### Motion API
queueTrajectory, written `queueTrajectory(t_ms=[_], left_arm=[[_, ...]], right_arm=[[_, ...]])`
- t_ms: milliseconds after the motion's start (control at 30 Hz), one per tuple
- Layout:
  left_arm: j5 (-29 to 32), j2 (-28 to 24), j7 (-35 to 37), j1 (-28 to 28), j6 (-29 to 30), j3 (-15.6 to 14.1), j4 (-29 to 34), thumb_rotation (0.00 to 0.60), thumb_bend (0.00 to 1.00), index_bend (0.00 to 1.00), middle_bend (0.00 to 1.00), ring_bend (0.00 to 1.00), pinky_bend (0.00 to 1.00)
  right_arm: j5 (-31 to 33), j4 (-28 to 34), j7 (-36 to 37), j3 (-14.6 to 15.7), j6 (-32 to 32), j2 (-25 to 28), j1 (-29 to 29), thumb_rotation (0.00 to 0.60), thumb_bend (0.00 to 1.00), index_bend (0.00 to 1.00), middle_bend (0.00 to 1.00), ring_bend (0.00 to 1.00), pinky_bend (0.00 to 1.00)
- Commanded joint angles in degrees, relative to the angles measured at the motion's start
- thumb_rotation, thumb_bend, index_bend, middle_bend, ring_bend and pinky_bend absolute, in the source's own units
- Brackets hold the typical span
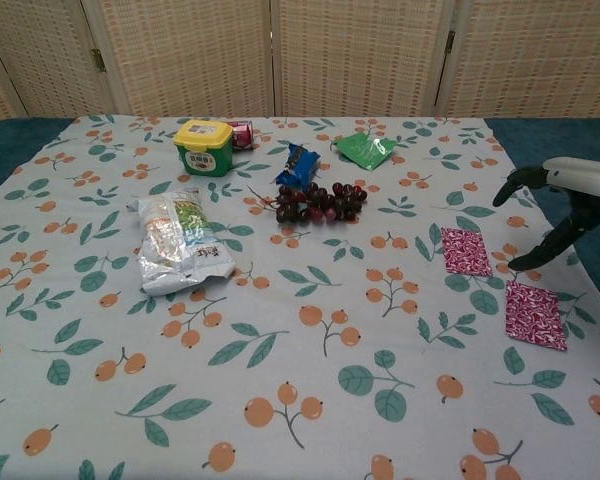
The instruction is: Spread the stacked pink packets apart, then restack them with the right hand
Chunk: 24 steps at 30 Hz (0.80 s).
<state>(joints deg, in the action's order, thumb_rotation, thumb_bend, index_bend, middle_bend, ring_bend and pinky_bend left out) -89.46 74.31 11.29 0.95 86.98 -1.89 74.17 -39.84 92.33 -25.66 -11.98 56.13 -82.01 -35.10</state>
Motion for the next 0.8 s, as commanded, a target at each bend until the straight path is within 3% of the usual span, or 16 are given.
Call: queueTrajectory(t_ms=[33,300,800], left_arm=[[0.1,-0.1,-0.2,-0.1,-0.1,0.0,0.2,0.6,0.19,0.01,0.0,0.03,0.0],[0.4,-0.4,-0.8,0.0,-0.6,0.0,0.8,0.6,0.19,0.01,0.0,0.03,0.0],[0.7,-0.3,-0.7,0.0,-1.0,0.0,0.7,0.6,0.19,0.01,0.0,0.03,0.0]], right_arm=[[4.0,-3.6,-2.5,-0.8,-1.9,-2.5,-3.1,0.547,0.1,0.22,0.06,0.0,0.0],[8.5,-9.2,-4.8,-0.4,-4.1,-6.1,-6.7,0.549,0.1,0.22,0.06,0.0,0.0],[12.4,-13.5,-6.9,0.4,-5.0,-8.7,-10.2,0.545,0.1,0.22,0.06,0.0,0.0]])
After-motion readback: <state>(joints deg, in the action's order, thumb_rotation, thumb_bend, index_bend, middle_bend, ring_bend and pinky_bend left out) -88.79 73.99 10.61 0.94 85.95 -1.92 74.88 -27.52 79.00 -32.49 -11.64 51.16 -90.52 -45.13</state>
